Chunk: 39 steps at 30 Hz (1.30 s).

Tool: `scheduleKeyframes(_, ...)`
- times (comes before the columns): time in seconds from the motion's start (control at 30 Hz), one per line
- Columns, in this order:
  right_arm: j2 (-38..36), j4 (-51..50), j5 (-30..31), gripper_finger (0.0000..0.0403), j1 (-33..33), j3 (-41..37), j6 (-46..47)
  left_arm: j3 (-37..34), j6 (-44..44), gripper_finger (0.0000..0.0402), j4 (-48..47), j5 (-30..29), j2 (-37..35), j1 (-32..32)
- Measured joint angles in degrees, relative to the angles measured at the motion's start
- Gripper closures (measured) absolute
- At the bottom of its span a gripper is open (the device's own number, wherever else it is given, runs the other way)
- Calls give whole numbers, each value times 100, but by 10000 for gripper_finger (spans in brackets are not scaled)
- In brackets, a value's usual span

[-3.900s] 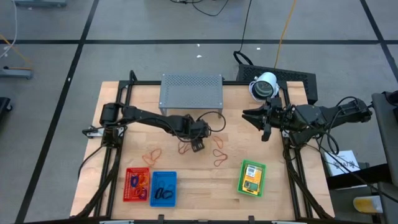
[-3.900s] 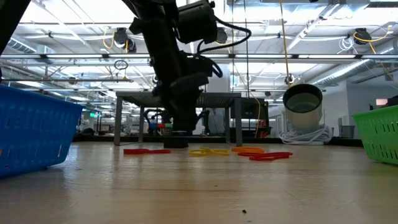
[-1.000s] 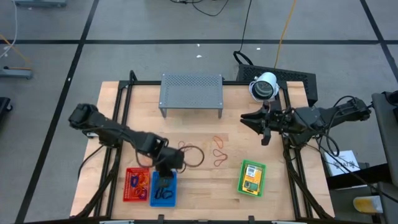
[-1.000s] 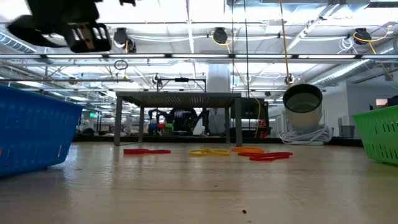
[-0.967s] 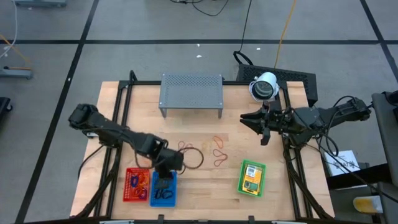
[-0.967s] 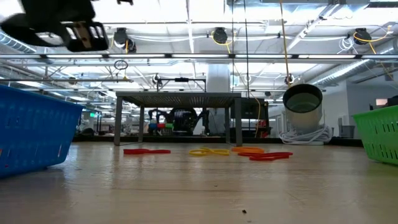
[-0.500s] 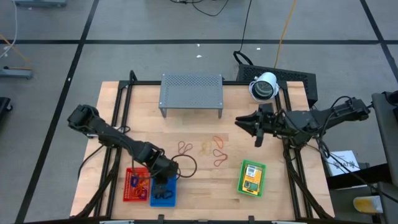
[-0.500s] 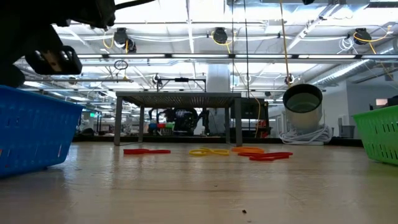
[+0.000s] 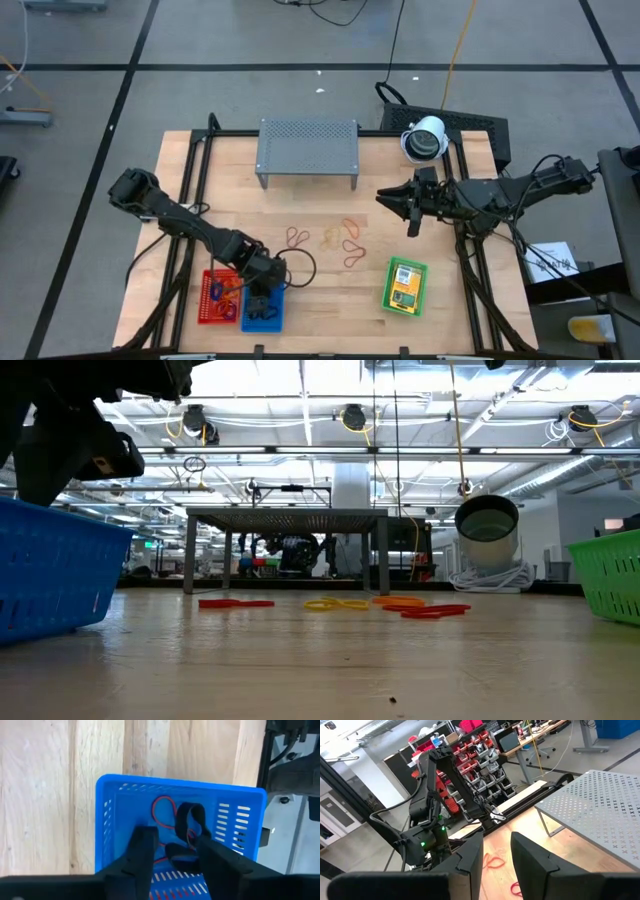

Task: Pick & Place Office Desk Supplies
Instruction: Put the red rubber band into the blue bin

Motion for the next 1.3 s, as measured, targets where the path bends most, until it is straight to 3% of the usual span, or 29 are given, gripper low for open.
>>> scheduleKeyframes(0.27, 0, 0, 0, 314, 0, 0, 2, 0, 245, 210, 14, -486, 0, 2)
scheduleKeyframes(0.8, -2, -2, 18, 314, 0, 0, 153, 199, 513, 147, -204, 25, -242, 81)
scheduleKeyframes(1.3, 0, -29, 20, 314, 0, 0, -286, 227, 286, 146, -117, -1336, -1102, 602)
